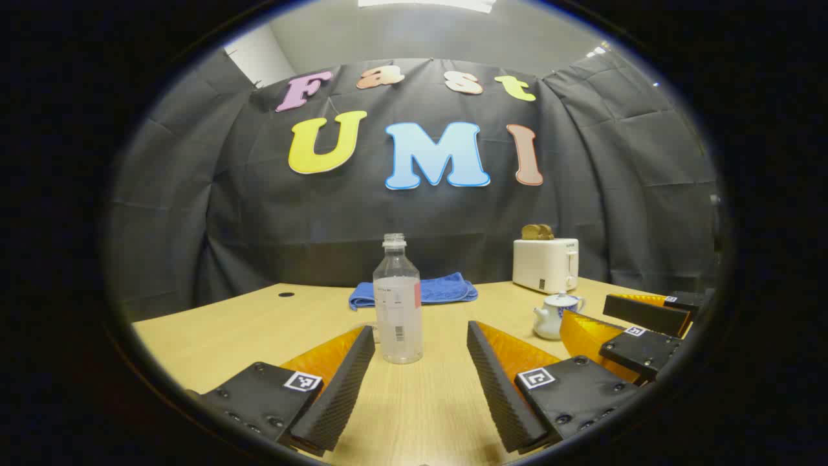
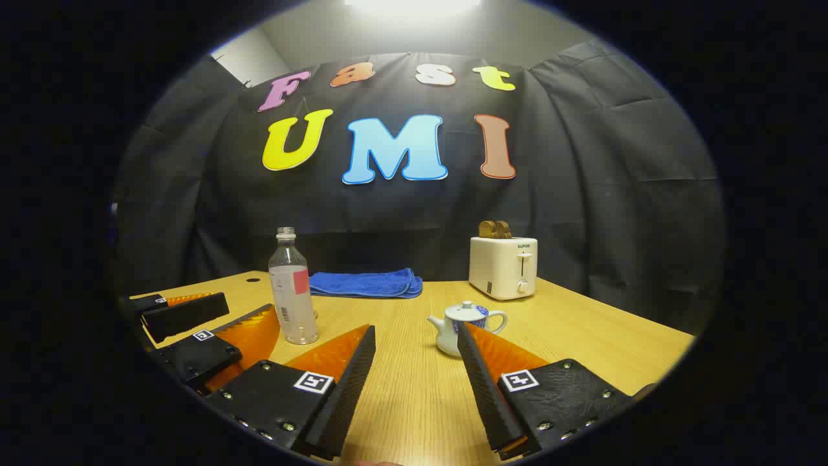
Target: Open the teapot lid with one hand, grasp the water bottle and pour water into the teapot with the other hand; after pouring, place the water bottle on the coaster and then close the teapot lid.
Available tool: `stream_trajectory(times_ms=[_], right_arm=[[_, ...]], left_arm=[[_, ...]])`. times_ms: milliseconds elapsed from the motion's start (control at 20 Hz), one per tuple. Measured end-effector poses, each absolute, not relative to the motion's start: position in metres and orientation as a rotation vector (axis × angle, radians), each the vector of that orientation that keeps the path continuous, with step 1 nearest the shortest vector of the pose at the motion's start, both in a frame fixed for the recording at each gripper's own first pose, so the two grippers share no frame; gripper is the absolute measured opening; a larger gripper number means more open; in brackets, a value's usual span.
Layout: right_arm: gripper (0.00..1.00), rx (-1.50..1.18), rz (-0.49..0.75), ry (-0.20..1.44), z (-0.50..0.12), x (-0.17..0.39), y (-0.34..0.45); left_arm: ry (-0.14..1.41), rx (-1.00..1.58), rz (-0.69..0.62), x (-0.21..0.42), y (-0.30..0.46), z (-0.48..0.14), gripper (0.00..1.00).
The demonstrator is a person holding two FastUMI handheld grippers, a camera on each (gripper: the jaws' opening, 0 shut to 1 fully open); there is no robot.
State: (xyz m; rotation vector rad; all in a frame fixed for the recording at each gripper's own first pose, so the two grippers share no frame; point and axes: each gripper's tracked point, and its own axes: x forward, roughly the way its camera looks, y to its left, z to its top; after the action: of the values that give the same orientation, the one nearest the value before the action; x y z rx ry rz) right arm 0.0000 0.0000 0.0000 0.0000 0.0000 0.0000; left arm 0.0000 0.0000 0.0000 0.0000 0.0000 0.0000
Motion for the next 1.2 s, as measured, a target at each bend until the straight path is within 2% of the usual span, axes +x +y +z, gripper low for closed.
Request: stream_trajectory(times_ms=[550, 650, 1000, 1200], right_arm=[[0.80, 0.001, -0.004, 0.000, -0.001, 0.001, -0.003], [0.80, 0.001, -0.043, 0.002, -0.001, 0.002, -0.010], [0.79, 0.011, -0.004, -0.005, 0.001, 0.001, -0.008], [0.79, 0.004, -0.030, 0.009, -0.002, 0.015, -0.033]], left_arm=[[0.001, 0.001, 0.031, -0.001, 0.003, 0.000, 1.00], [0.003, 0.002, 0.044, -0.002, 0.005, 0.000, 1.00], [0.003, 0.001, 0.016, -0.001, 0.002, 0.000, 1.00], [0.015, -0.003, -0.028, 0.003, -0.002, 0.000, 1.00]])
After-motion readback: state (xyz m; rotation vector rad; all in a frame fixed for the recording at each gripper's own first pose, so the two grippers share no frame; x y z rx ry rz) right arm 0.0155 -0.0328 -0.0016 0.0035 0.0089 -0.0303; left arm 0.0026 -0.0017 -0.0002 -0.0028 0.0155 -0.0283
